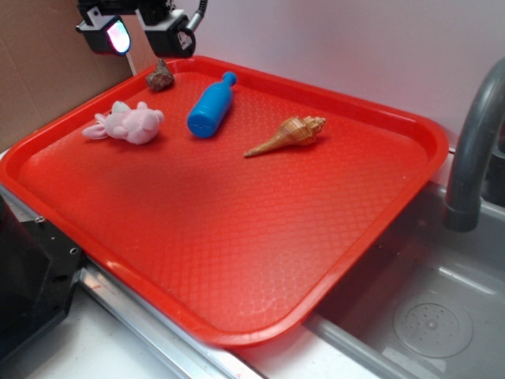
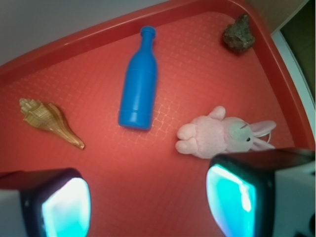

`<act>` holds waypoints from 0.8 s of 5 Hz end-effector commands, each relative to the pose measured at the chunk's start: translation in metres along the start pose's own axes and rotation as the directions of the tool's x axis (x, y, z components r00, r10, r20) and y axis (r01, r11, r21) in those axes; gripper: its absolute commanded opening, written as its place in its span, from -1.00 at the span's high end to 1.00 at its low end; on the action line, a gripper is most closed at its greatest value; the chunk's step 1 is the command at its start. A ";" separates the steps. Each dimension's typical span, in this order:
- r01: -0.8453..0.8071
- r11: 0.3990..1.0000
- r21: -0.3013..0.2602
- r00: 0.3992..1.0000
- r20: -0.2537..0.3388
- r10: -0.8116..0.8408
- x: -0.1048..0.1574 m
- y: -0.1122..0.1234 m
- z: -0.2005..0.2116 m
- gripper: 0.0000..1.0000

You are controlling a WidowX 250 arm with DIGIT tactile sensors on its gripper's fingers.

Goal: Grab the blue bottle.

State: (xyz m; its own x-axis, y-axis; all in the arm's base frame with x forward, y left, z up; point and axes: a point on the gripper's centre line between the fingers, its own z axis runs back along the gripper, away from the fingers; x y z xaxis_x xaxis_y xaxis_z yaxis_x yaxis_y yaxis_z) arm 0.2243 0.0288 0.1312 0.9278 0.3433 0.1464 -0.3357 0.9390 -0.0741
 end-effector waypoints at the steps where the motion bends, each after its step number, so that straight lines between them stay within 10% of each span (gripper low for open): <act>1: -0.006 0.999 -0.042 0.996 0.086 0.009 0.034 -0.016 -0.014 -1.00; 3: -0.266 0.964 -0.005 0.962 0.055 0.266 0.057 -0.013 -0.057 -1.00; 4: -0.208 0.969 0.133 0.978 0.016 0.208 0.070 -0.019 -0.082 -1.00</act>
State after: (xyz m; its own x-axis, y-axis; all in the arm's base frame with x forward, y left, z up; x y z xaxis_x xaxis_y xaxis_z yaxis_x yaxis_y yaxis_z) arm 0.2993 0.0286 0.0415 0.8324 0.5473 0.0871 -0.5520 0.8327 0.0433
